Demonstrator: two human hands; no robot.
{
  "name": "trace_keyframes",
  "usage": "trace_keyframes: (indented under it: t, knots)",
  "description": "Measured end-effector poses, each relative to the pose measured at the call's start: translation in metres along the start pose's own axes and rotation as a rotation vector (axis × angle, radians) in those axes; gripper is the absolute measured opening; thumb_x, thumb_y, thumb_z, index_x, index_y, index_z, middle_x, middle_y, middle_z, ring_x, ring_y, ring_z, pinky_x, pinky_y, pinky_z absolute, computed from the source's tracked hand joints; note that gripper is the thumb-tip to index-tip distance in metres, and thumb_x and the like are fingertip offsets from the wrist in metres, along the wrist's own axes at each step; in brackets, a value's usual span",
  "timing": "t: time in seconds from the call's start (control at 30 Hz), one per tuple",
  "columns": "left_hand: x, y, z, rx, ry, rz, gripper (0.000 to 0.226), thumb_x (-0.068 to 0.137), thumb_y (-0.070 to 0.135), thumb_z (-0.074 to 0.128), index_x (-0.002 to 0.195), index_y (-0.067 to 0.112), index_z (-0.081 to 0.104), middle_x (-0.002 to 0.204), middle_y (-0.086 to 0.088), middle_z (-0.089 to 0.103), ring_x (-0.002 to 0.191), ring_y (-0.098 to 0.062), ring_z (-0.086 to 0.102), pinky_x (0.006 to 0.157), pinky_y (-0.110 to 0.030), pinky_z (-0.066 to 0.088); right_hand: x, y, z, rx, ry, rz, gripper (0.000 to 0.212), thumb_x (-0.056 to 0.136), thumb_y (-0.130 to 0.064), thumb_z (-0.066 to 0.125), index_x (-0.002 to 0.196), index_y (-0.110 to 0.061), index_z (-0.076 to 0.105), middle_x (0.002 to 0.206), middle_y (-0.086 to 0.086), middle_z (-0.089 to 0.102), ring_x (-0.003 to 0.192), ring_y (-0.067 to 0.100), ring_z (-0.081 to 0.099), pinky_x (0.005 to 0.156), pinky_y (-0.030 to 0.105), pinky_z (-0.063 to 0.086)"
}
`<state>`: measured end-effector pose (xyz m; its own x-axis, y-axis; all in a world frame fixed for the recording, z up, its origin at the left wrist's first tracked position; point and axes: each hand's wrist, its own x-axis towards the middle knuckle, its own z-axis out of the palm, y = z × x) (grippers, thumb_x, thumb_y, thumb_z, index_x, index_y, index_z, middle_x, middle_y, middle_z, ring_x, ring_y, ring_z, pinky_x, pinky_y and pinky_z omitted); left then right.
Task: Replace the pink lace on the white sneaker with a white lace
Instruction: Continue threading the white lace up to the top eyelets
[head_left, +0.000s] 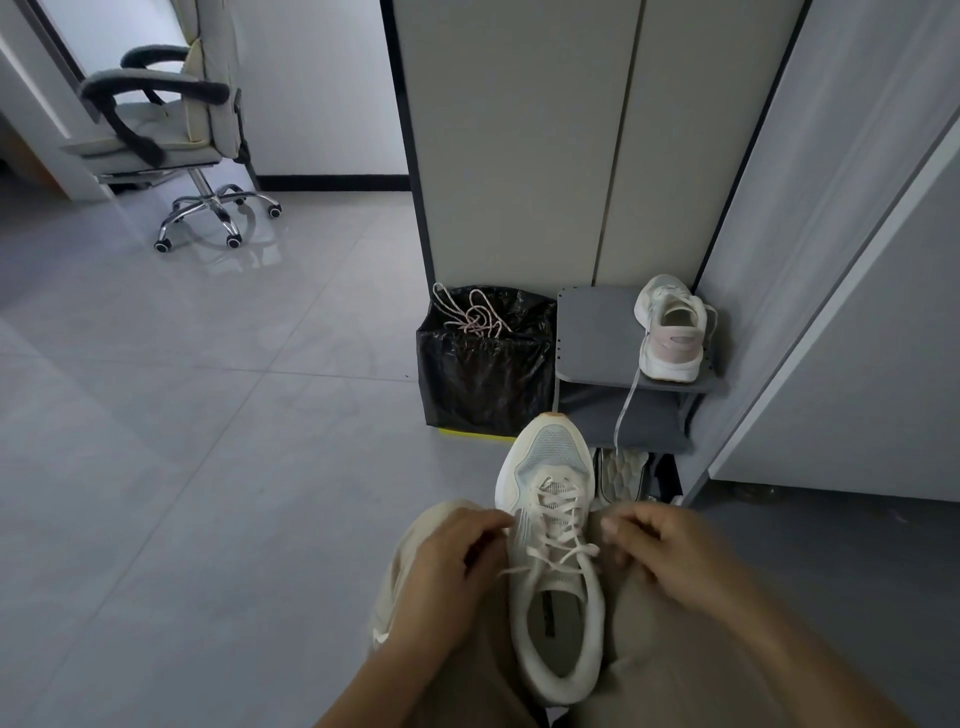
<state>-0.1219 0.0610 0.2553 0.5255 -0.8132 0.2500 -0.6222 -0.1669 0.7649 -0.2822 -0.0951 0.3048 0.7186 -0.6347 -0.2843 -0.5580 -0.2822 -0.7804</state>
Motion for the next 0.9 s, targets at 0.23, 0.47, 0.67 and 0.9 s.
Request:
trace_keyframes:
  t: [0.23, 0.47, 0.67, 0.9]
  knots:
    - [0.012, 0.013, 0.002, 0.144, -0.075, 0.163, 0.024, 0.084, 0.031, 0.051, 0.092, 0.023, 0.073, 0.090, 0.011, 0.064, 0.089, 0.011, 0.047, 0.080, 0.004, 0.033, 0.009, -0.017, 0.001, -0.090, -0.147, 0.000, 0.021, 0.086, -0.029, 0.063, 0.074, -0.012, 0.063, 0.061, -0.006, 0.063, 0.049, -0.004, 0.051, 0.053, 0.012, 0.040]
    - [-0.001, 0.023, -0.009, -0.087, -0.188, -0.080, 0.031, 0.087, 0.015, 0.062, 0.091, 0.045, 0.057, 0.093, 0.017, 0.064, 0.091, 0.001, 0.058, 0.078, -0.006, 0.042, -0.003, 0.003, -0.002, 0.116, -0.105, -0.109, 0.012, 0.084, -0.006, 0.064, 0.083, -0.018, 0.065, 0.072, -0.003, 0.065, 0.062, 0.001, 0.057, 0.061, 0.016, 0.047]
    - [0.001, 0.026, -0.005, 0.021, -0.162, -0.056, 0.020, 0.086, 0.022, 0.064, 0.083, 0.041, 0.059, 0.081, 0.022, 0.059, 0.089, 0.004, 0.054, 0.073, -0.003, 0.037, -0.008, 0.004, 0.004, -0.109, -0.026, -0.309, 0.016, 0.076, -0.022, 0.073, 0.079, -0.035, 0.063, 0.090, -0.019, 0.061, 0.079, 0.006, 0.060, 0.072, 0.024, 0.051]
    - [-0.002, 0.025, -0.008, -0.026, -0.214, -0.201, 0.021, 0.087, 0.027, 0.062, 0.084, 0.046, 0.054, 0.085, 0.016, 0.063, 0.079, -0.001, 0.058, 0.074, -0.011, 0.044, -0.016, 0.009, 0.005, -0.233, -0.003, -0.272, 0.020, 0.078, -0.034, 0.070, 0.090, -0.040, 0.055, 0.085, -0.024, 0.058, 0.077, -0.001, 0.056, 0.073, 0.019, 0.043]
